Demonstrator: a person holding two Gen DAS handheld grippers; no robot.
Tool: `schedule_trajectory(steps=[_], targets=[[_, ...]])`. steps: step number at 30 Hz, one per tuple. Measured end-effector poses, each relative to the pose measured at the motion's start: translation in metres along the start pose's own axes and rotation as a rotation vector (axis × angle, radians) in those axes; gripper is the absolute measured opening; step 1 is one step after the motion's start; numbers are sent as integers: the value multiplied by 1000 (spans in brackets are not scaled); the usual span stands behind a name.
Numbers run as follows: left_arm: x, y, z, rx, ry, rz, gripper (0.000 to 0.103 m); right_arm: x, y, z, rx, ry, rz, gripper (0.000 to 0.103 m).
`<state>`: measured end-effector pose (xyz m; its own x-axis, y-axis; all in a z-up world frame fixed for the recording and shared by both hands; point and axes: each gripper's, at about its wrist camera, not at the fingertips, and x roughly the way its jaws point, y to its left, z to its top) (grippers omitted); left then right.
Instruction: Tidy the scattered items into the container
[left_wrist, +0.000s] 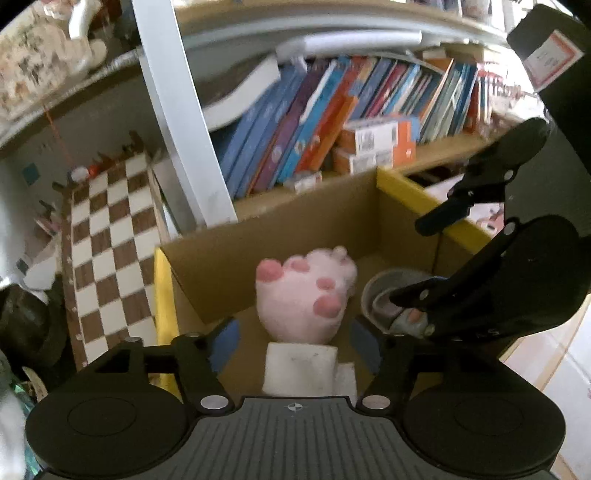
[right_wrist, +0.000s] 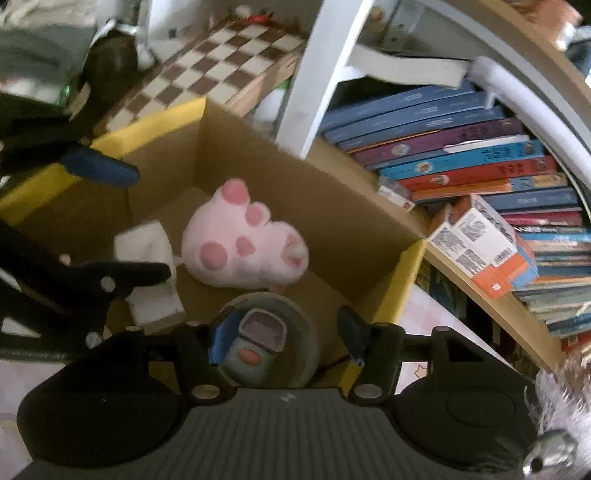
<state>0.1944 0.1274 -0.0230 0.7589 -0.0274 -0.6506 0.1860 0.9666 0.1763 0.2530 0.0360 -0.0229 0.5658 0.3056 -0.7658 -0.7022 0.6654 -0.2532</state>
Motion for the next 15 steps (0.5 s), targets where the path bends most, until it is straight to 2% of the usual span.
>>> schedule_trajectory(steps=[7,15], targets=[[-35,-10,6,-1,-78,18,83,-39,-10,-9,100,-88,-32,74],[-82,-22,1,-76,-143,19,86,-89,-20,-36,236,-160,-76,83]])
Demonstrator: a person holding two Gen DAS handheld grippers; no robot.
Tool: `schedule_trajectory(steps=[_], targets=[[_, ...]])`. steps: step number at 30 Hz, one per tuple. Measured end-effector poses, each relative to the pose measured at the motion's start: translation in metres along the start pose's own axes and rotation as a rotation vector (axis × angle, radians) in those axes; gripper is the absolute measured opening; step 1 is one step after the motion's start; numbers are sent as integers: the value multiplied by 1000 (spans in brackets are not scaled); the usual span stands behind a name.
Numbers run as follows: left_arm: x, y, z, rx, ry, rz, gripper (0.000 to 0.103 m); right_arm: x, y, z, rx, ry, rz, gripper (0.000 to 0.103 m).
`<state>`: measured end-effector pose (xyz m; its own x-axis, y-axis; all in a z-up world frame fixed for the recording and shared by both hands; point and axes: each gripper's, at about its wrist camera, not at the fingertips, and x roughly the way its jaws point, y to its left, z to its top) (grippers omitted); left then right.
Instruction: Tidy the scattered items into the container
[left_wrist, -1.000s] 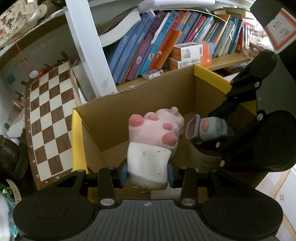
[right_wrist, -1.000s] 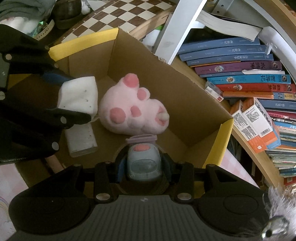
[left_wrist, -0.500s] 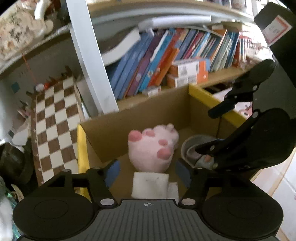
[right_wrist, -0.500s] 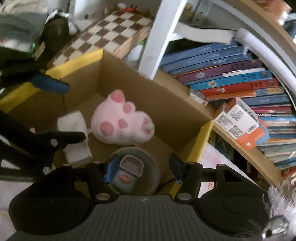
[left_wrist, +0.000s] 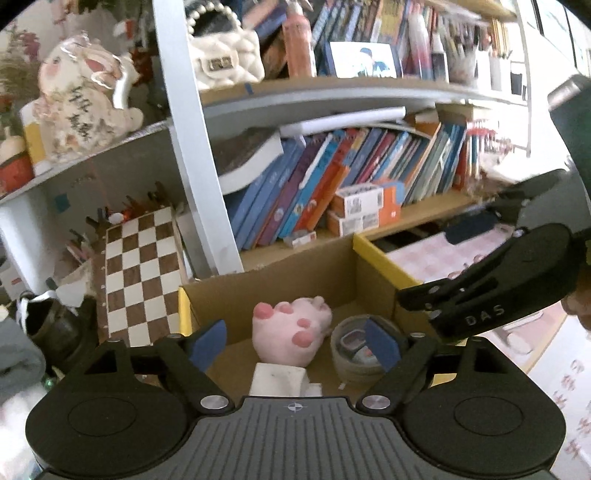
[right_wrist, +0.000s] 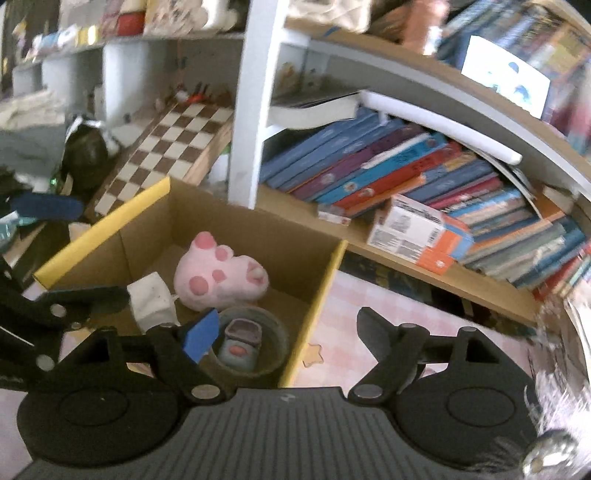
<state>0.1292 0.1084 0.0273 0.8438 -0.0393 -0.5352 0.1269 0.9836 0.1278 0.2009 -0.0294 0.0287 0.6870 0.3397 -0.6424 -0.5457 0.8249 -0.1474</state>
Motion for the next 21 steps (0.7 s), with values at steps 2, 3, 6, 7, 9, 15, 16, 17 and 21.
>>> schedule_trajectory(steps=[2,3,6,7,9,15,16,17,21], targets=[[-11,-3,-2,-25,-4,0,87,-13,-5,-8,29,-10,-16,85],[-17,-5,-3,-36,-4,1,88,-20,-8,-12,44,-15,-24,87],[-30,-11,-8,-69,-3,15,91,-38,-15,-26,80,-18,-49,90],[-33,-13,-10,-82,-1,21,91,-44,-18,-31,94,-17,-55,90],[-40,-16,-14,-112,10,29,91,-54,-23,-42,119,-12,-63,90],[-55,-29,-24,-180,43,42,91,-79,-32,-74,180,19,-84,90],[-57,-33,-25,-182,45,45,92,-82,-32,-80,188,23,-93,90],[-60,-36,-26,-182,47,51,92,-85,-33,-85,195,27,-102,90],[-68,-49,-32,-195,59,69,95,-95,-35,-106,230,41,-141,90]])
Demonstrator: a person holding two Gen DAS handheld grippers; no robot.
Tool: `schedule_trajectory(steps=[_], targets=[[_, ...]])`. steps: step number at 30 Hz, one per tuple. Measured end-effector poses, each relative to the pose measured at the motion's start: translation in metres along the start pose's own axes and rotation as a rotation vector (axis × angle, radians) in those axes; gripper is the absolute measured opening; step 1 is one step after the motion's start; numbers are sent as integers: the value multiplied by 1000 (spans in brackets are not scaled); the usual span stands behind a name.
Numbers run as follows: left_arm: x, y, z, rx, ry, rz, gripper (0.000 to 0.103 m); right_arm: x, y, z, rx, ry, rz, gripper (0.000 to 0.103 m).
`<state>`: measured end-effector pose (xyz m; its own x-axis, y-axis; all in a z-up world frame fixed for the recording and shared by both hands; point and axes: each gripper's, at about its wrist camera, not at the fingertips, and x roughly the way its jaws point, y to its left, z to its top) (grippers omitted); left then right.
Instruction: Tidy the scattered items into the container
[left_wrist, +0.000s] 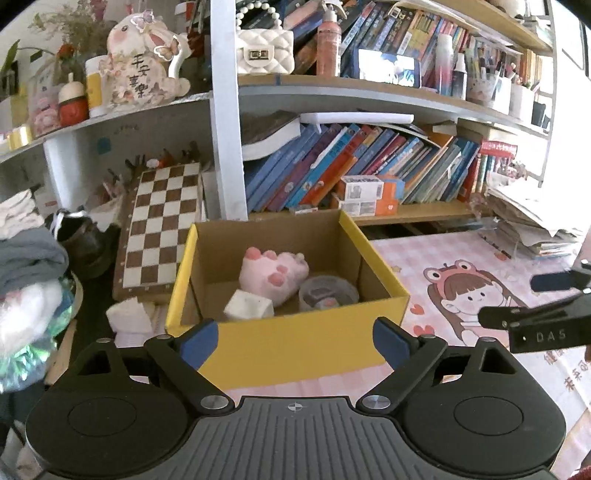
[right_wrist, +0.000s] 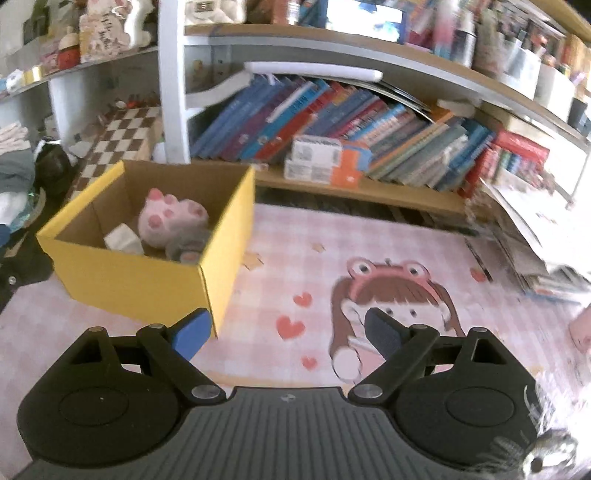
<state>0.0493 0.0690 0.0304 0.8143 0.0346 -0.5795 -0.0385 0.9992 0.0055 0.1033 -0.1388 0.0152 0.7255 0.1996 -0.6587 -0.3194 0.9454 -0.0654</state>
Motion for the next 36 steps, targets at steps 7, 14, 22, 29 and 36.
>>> schedule_trajectory(steps=[7,14,22,29,36], targets=[[0,-16,-16,11,36,11,96,-6,-7,-30,30,31,-61,94],[-1,-21,-24,5,47,41,96,-13,-4,-44,27,44,-58,100],[-5,-28,-35,8,73,33,96,-21,2,-45,1,23,-47,103],[-9,-32,-37,17,72,21,96,-21,2,-46,4,34,-52,103],[-11,-33,-37,20,69,15,101,-22,3,-46,0,33,-55,103]])
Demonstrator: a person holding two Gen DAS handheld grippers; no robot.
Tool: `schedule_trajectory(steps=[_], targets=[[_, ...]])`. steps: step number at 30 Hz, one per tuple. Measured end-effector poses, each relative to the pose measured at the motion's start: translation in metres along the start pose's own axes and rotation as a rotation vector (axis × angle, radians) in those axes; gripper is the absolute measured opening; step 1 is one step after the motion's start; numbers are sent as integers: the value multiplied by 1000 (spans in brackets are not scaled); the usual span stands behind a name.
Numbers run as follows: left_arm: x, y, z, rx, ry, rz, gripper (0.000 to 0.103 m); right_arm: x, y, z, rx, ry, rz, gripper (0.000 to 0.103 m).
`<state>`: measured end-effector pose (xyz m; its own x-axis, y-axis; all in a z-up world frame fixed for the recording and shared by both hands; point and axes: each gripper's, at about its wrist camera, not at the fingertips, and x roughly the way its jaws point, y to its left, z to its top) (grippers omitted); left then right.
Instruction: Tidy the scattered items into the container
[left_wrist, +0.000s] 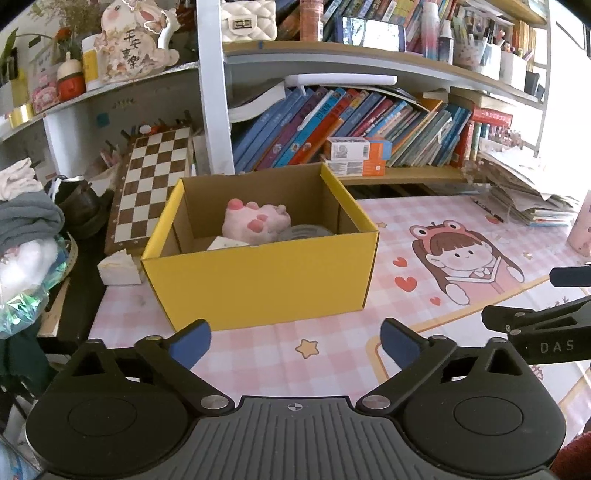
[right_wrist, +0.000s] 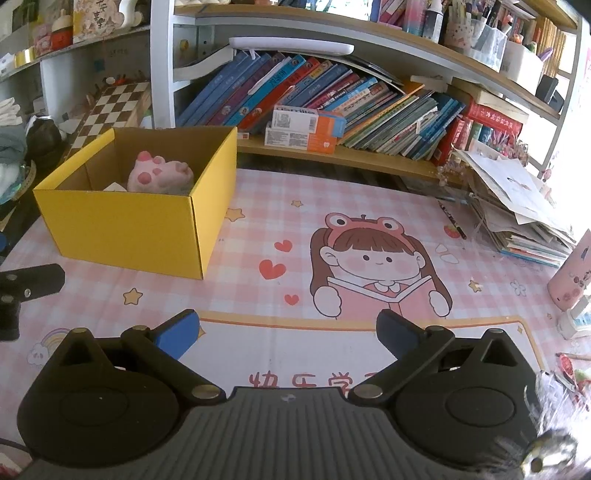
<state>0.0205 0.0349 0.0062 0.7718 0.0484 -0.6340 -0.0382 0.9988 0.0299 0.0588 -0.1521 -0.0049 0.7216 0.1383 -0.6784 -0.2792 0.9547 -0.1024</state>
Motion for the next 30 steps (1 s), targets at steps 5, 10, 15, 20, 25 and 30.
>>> schedule_trajectory(steps=[5,10,15,20,25,30], targets=[[-1,-1,0,1,1,-6,101,0,1,1,2,-1,-2,103],[-1,0,0,-4,2,-7,102,1,-4,1,-6,-3,6,103],[0,0,0,-3,4,-11,103,1,-4,1,-6,-2,6,103],[1,1,0,-5,4,-11,103,1,-1,0,-2,4,4,103],[1,1,0,-6,10,-12,103,1,-1,0,-3,6,5,103],[2,1,0,-5,15,-17,103,1,0,0,-4,7,4,103]])
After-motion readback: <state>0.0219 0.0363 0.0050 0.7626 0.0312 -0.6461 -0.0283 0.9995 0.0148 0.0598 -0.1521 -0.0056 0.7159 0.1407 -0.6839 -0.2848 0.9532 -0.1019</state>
